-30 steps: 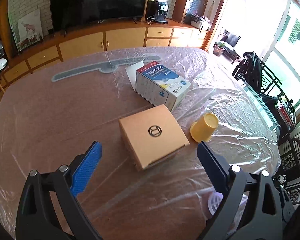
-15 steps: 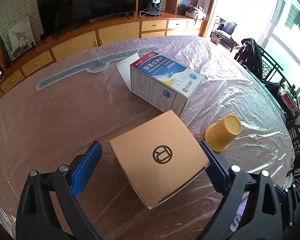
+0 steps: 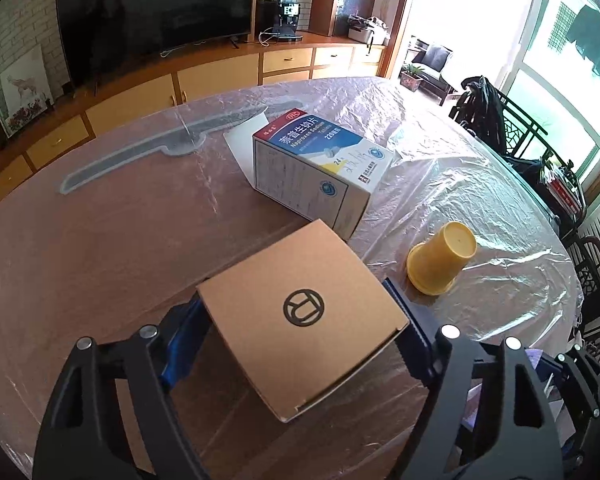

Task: Collect trash
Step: 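Grasp the purple hair rollers with the right tool while the left tool grasps the cardboard box, then carry the purple rollers and cardboard box over the black trash bin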

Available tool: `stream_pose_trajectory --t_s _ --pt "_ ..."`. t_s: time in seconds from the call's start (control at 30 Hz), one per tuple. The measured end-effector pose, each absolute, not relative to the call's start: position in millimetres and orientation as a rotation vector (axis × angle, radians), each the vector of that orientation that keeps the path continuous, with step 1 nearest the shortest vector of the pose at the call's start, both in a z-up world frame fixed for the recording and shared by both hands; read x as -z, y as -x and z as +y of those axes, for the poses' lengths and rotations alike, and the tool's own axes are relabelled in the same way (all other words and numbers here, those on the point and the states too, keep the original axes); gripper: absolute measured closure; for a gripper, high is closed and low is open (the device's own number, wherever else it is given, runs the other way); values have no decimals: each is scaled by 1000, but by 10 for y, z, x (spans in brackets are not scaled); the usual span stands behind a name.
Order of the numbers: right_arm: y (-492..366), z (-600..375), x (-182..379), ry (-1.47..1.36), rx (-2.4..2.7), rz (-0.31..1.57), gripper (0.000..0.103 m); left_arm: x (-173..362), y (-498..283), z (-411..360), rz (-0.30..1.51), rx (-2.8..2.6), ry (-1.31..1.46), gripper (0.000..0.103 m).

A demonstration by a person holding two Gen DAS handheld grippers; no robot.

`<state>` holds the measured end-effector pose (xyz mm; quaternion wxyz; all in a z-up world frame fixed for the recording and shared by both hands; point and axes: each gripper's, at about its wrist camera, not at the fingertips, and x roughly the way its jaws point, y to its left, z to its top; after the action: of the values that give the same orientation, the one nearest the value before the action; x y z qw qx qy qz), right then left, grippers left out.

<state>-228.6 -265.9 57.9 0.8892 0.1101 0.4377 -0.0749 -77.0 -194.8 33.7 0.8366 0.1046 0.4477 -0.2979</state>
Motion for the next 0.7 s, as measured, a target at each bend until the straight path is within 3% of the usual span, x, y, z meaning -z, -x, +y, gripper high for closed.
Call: stream_pose_trajectory --t_s 0.7 --pt "2284 -2877 -818 -327 20 920 31 -577 1123 -1392 922 539 -143 21"
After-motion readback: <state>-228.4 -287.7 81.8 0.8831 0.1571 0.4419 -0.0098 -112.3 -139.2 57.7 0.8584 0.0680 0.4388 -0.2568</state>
